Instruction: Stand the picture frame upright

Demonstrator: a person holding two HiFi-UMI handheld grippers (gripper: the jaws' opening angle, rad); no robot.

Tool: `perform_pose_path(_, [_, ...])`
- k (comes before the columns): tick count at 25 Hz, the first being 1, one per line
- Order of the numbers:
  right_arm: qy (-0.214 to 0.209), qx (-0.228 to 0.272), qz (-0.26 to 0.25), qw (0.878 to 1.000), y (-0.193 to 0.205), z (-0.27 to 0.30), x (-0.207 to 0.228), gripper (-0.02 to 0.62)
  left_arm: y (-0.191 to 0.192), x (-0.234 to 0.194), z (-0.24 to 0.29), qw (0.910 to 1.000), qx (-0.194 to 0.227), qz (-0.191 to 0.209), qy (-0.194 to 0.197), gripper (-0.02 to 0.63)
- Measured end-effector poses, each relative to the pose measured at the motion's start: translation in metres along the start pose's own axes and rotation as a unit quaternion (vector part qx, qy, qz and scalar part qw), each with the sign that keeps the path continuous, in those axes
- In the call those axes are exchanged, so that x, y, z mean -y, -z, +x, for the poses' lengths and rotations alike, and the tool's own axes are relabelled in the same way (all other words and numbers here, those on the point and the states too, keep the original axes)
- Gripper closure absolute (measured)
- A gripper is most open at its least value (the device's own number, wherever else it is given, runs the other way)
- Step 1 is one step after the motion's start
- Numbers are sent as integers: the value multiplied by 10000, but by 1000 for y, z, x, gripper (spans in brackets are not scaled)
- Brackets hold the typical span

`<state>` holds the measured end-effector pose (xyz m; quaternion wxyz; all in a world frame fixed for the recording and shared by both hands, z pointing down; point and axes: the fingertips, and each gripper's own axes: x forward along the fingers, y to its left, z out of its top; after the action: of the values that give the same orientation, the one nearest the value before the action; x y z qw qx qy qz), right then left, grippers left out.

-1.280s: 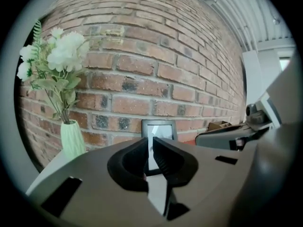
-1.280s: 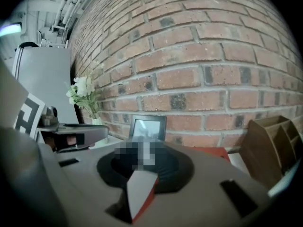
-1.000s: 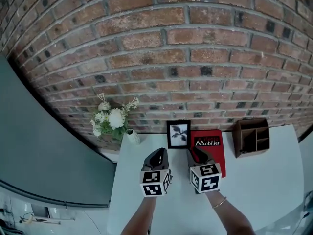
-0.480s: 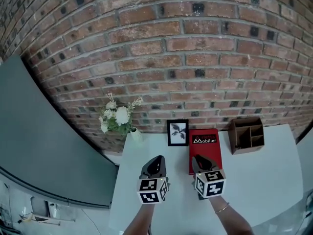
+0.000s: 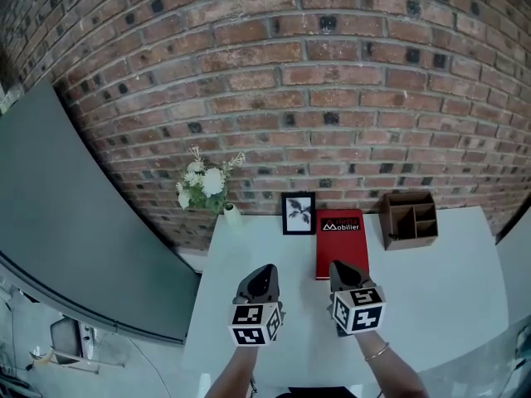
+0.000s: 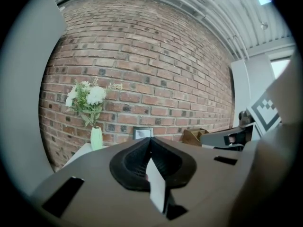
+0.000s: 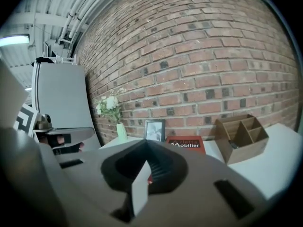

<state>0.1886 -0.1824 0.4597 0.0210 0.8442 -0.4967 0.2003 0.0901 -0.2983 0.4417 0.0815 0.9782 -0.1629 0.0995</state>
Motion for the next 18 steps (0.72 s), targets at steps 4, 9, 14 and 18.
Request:
perform_pose_path(4, [56,120,-54,9999,-3,-19,-2,594,-3,4,-19,10000,74,-4,-23,612])
perform_pose_path(9, [-2,209,-129,9997,-2,-37,-13,594,-5,2,-41,9999,135,13,-92,612])
perform_pose_path(14, [-4,186,-208,9996,4,-48,-19,594,-6,2,-57,9997,196,7,-134,612])
perform_pose_path(18, [2,174,-256,9995,9,-54,-25,594,-4,-2,-70,9996,224,4,-178,612])
